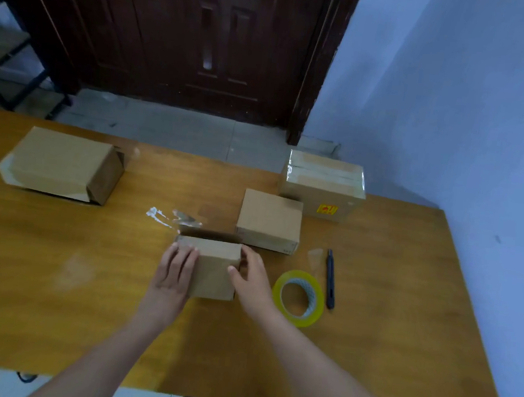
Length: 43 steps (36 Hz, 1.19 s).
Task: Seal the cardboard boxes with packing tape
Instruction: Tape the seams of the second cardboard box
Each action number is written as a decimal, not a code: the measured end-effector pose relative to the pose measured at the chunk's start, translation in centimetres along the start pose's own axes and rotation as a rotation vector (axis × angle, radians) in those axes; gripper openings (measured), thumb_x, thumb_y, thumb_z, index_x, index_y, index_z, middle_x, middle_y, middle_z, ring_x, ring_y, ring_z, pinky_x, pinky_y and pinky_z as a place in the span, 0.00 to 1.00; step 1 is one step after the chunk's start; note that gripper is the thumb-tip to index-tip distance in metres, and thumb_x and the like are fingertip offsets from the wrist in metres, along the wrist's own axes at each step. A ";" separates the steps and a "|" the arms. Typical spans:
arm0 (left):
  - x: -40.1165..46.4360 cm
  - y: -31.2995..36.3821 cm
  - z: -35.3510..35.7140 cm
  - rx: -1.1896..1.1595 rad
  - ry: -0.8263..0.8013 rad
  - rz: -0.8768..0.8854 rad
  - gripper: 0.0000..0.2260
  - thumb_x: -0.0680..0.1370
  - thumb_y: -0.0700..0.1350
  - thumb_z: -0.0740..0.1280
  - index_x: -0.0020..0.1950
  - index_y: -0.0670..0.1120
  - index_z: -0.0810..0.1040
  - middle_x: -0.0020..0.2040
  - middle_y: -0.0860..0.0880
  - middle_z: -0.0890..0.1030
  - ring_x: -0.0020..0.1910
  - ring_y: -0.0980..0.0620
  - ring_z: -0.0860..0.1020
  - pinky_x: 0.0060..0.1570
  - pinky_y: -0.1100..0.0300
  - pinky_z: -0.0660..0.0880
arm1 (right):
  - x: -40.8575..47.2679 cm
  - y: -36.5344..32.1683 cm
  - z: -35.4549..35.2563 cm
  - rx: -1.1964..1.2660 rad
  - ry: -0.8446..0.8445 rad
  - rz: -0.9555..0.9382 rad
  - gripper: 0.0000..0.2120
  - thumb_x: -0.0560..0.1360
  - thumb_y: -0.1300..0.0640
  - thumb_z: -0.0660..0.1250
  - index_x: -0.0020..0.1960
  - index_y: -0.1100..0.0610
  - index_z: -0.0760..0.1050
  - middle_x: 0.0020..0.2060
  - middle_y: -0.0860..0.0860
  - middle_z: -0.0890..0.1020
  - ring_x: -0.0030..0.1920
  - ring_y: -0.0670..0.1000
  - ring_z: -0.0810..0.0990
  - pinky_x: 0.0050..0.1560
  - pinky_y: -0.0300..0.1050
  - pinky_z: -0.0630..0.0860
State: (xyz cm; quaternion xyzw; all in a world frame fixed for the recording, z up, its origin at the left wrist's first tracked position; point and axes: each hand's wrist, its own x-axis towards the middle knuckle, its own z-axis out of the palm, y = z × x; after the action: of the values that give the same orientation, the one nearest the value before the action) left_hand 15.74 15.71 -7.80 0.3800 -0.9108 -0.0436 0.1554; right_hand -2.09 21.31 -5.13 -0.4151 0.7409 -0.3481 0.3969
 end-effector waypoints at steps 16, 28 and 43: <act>-4.0 1.5 -0.5 0.144 -0.039 0.084 0.18 0.76 0.59 0.55 0.52 0.45 0.69 0.54 0.45 0.71 0.50 0.41 0.72 0.52 0.42 0.69 | -5.5 2.9 -2.7 -0.124 0.005 -0.123 0.13 0.76 0.55 0.65 0.58 0.55 0.66 0.56 0.48 0.68 0.55 0.45 0.69 0.54 0.38 0.69; -0.9 3.7 -2.9 0.157 0.066 -0.045 0.27 0.80 0.60 0.48 0.45 0.41 0.76 0.44 0.44 0.78 0.42 0.43 0.75 0.44 0.51 0.63 | 1.4 9.0 -13.1 -0.191 0.161 0.493 0.24 0.78 0.45 0.61 0.65 0.62 0.67 0.61 0.57 0.70 0.64 0.60 0.70 0.61 0.51 0.67; 2.4 7.1 -5.0 -0.119 0.137 -0.089 0.22 0.82 0.55 0.51 0.46 0.40 0.76 0.44 0.44 0.78 0.46 0.49 0.70 0.44 0.57 0.63 | 0.3 10.1 -11.4 -0.492 0.067 0.380 0.20 0.77 0.66 0.59 0.69 0.58 0.67 0.64 0.57 0.70 0.61 0.59 0.72 0.58 0.54 0.75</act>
State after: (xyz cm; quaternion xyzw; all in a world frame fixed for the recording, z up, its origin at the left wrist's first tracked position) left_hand 10.94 19.21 -1.09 0.4123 -0.8761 -0.0784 0.2372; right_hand -15.59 27.36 -8.71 -0.3411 0.8799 -0.0911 0.3180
